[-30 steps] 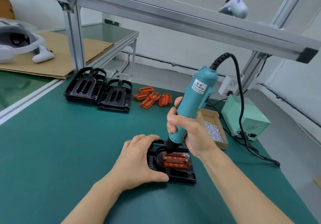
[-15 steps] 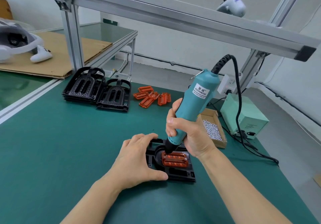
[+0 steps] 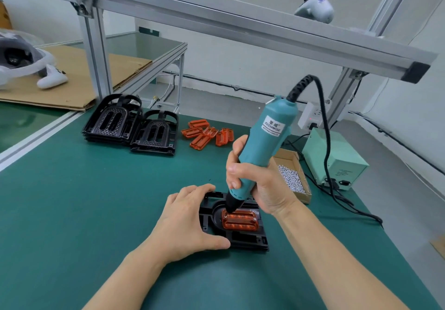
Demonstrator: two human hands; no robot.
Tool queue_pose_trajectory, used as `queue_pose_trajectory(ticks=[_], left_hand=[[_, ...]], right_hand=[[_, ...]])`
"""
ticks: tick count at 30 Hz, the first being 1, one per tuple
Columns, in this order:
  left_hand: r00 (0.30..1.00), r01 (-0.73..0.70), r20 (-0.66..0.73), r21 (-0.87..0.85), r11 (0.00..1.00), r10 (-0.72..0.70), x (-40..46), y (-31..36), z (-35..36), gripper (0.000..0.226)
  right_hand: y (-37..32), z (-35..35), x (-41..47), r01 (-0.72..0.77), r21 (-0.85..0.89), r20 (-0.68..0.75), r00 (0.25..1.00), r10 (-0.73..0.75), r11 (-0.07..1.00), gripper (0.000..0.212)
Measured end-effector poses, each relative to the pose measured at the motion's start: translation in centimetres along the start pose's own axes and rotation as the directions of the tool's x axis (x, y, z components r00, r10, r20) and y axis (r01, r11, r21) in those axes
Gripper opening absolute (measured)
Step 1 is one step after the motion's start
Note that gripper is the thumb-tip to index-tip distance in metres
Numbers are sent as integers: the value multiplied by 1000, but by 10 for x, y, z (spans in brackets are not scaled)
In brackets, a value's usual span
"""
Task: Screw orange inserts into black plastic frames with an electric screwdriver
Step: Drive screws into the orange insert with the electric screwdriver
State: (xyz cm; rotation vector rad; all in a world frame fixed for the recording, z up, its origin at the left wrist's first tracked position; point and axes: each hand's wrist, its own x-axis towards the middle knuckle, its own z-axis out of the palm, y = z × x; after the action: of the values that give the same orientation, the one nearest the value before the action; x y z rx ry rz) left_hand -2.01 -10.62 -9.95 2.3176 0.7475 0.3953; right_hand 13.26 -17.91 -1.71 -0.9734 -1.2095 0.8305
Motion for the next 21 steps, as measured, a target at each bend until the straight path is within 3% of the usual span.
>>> queue_pose_trajectory(ticks=[5,12,17,21], left_hand=[[1000,10,12,-6,1000,-10,1,-1,0,112],[1000,7,20,2,1000,-8,0,0,-1,111],[1000,4,23,3,1000,-5,0,0,-2,111],[1000,4,26,-5,1000,-4,-1,0,-3,111]], right_hand=[[1,-4,13,-90,5,-64,994,90,996,30],[3,-4,10,-35,22,-49,998,36,999,13],[1,-4,9,-35,24,-23,999,36,999,20],[0,-4,5,-19,39,-96,995,23,999,23]])
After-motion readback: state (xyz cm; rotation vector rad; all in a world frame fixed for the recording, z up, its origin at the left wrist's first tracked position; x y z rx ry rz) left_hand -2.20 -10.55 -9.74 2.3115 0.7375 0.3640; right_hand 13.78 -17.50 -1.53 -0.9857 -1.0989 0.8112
